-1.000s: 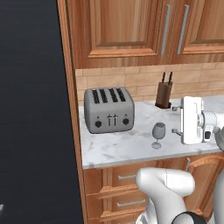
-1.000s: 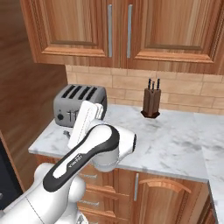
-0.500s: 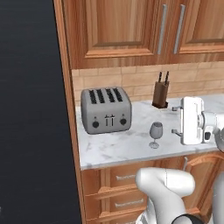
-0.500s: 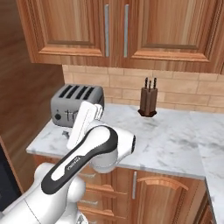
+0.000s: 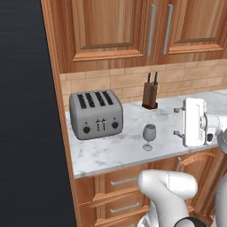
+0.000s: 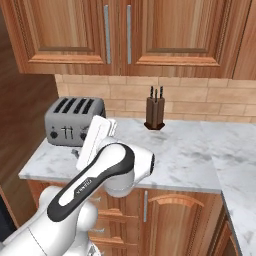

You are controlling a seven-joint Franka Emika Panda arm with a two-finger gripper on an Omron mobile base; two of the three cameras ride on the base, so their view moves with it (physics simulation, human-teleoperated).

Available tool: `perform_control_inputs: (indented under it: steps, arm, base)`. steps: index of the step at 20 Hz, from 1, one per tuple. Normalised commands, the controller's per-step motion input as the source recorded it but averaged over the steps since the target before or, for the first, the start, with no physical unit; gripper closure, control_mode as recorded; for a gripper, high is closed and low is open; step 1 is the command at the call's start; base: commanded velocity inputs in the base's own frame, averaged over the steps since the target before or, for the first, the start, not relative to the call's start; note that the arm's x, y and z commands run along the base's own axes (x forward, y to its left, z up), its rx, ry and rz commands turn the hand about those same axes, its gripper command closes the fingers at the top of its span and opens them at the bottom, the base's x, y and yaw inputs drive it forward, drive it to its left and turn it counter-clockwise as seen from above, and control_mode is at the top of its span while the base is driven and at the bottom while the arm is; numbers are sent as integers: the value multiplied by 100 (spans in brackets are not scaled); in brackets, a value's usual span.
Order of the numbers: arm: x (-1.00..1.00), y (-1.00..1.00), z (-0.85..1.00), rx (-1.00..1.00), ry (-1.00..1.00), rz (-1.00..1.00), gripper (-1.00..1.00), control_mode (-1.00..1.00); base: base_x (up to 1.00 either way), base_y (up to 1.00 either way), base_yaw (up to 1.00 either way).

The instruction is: Retrieve the wine glasses from the counter and place one next to each plate.

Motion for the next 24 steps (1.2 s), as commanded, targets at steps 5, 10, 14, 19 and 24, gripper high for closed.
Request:
perform_control_inputs:
  steps: [5, 10, 14, 19, 24]
  arm:
    - [47, -35, -29, 0, 37, 2, -100, -100]
    - [62, -45, -41, 0, 40, 2, -100, -100]
    - [60, -28, -28, 0, 30, 0, -100, -100]
    - [67, 0, -40, -7, 24, 0, -100, -100]
    - [58, -1, -43, -5, 10, 0, -100, -100]
  base:
    - [0, 0, 0]
    - [0, 0, 0]
    - [0, 0, 0]
    - [0, 0, 0]
    - [0, 0, 0]
